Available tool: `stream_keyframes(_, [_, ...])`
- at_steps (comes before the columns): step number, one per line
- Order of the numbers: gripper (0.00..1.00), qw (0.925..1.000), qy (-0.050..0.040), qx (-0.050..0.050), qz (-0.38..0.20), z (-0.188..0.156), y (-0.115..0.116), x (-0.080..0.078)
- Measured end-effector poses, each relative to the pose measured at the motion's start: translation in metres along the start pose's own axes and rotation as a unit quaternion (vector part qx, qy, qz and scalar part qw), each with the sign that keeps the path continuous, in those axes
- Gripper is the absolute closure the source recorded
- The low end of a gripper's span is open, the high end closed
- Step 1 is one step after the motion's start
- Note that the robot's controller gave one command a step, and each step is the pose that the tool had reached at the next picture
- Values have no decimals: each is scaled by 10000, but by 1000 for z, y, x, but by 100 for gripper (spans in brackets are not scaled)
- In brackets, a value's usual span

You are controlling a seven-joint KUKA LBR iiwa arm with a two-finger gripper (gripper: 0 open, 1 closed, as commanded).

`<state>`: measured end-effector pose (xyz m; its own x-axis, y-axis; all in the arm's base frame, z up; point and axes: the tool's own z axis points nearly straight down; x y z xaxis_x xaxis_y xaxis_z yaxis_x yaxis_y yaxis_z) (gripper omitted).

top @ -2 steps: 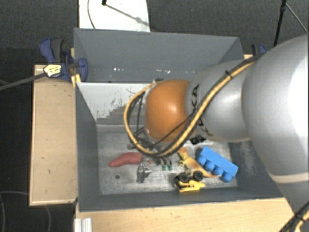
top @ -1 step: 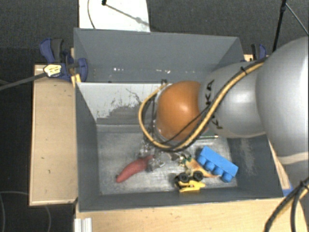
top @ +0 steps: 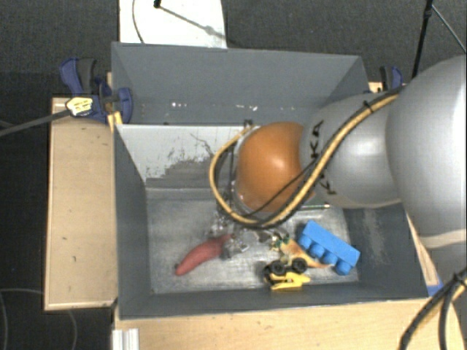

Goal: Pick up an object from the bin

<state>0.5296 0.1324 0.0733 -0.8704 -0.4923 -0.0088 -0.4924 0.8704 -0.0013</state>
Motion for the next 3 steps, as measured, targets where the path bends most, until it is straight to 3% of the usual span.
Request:
stream_keyframes(1, [100, 10000, 28, -6, 69, -123, 20, 10])
stream_keyframes(2, [100, 10000, 31, -8, 79, -123, 20, 11])
stream_keyframes(3, [100, 9995, 47, -11, -328, -166, 24, 1])
